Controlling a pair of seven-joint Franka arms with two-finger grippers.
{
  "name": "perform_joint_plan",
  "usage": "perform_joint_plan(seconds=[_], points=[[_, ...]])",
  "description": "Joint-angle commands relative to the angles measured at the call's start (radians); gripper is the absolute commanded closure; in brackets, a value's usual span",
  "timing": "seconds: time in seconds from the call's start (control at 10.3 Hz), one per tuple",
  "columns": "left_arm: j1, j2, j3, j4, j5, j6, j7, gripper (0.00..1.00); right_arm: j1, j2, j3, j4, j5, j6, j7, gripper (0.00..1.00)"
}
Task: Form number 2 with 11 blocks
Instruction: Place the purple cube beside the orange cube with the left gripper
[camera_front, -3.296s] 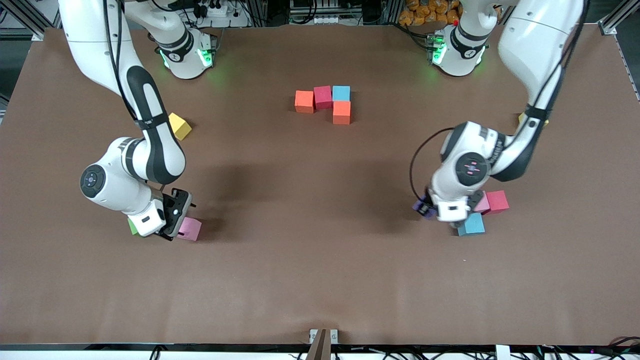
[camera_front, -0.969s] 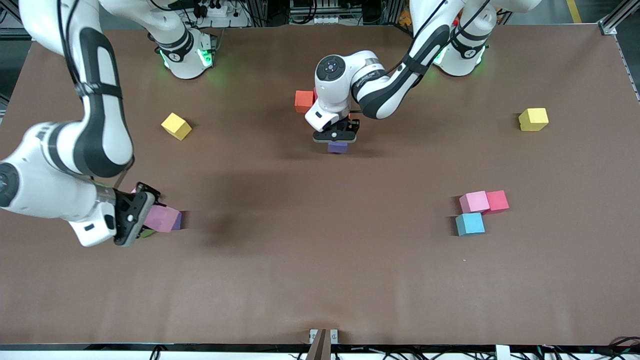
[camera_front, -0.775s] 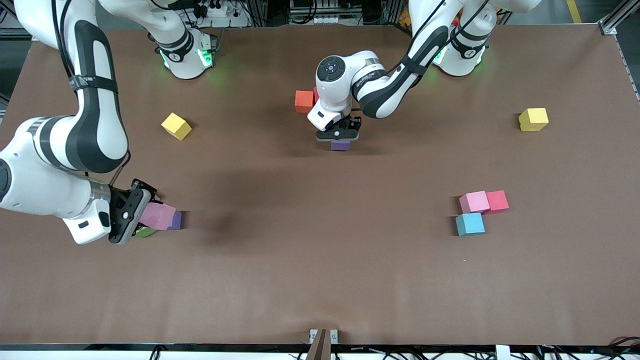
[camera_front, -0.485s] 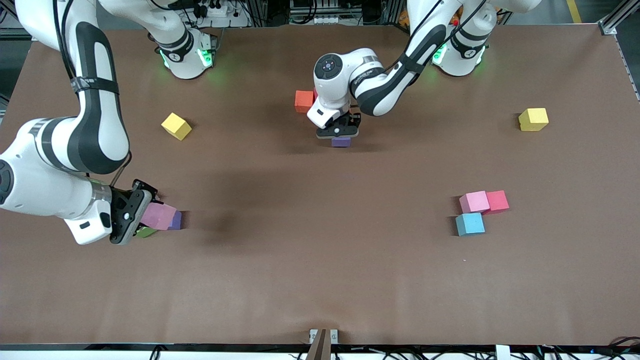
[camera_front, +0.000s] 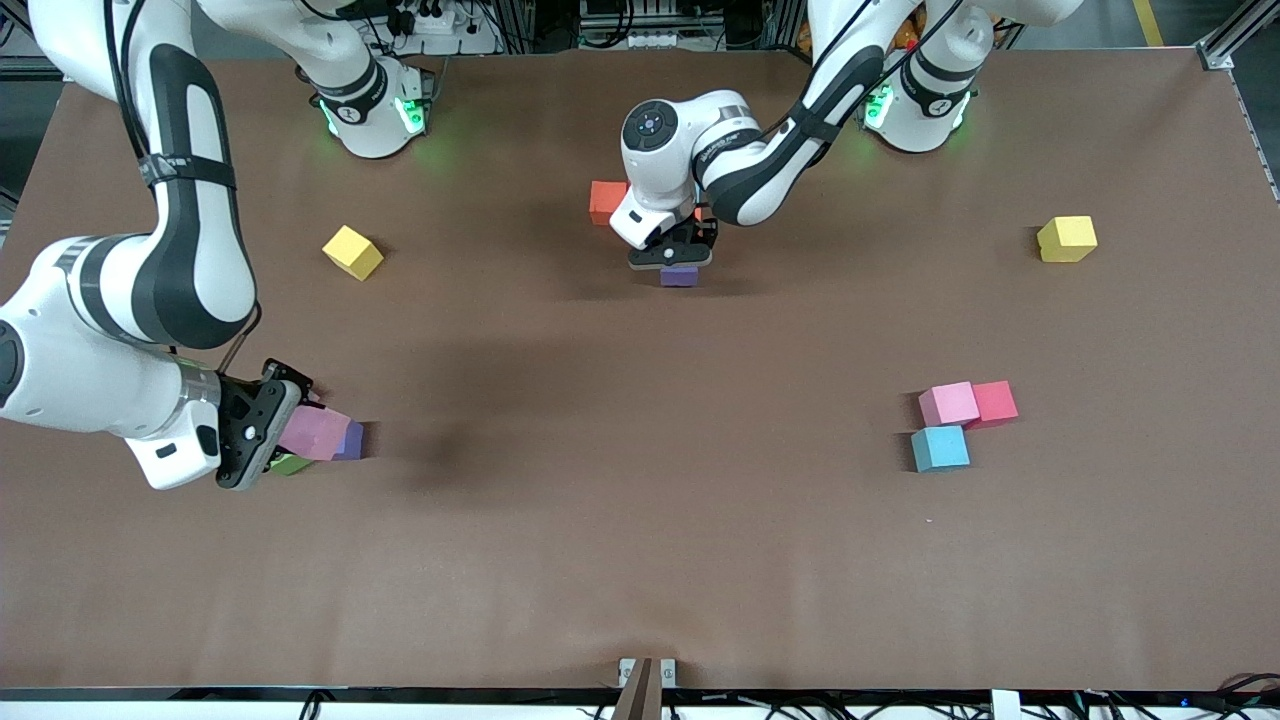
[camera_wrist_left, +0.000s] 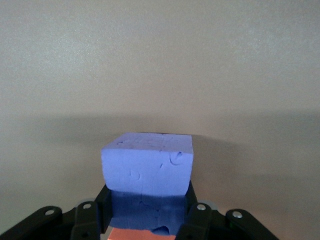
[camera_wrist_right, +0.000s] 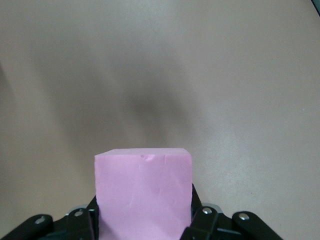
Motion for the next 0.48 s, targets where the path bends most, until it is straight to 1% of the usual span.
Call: perform_joint_plan(seconds=[0.0, 0.29, 0.39], points=[[-0.001, -0.005, -0.004, -0.005, 0.029, -0.010, -0.029, 0.93, -0.007, -0.001, 0.007, 0.006, -0.019, -0.008, 0.017, 0.89], [-0.007, -0.005, -0.004, -0.012, 0.029, -0.010, -0.029, 0.90, -0.007, 0.001, 0.007, 0.005, -0.017, -0.008, 0.017, 0.89], [-0.007, -0.002, -0.004, -0.014, 0.029, -0.010, -0.029, 0.87, -0.007, 0.001, 0.005, 0.006, -0.019, -0.008, 0.017, 0.89]])
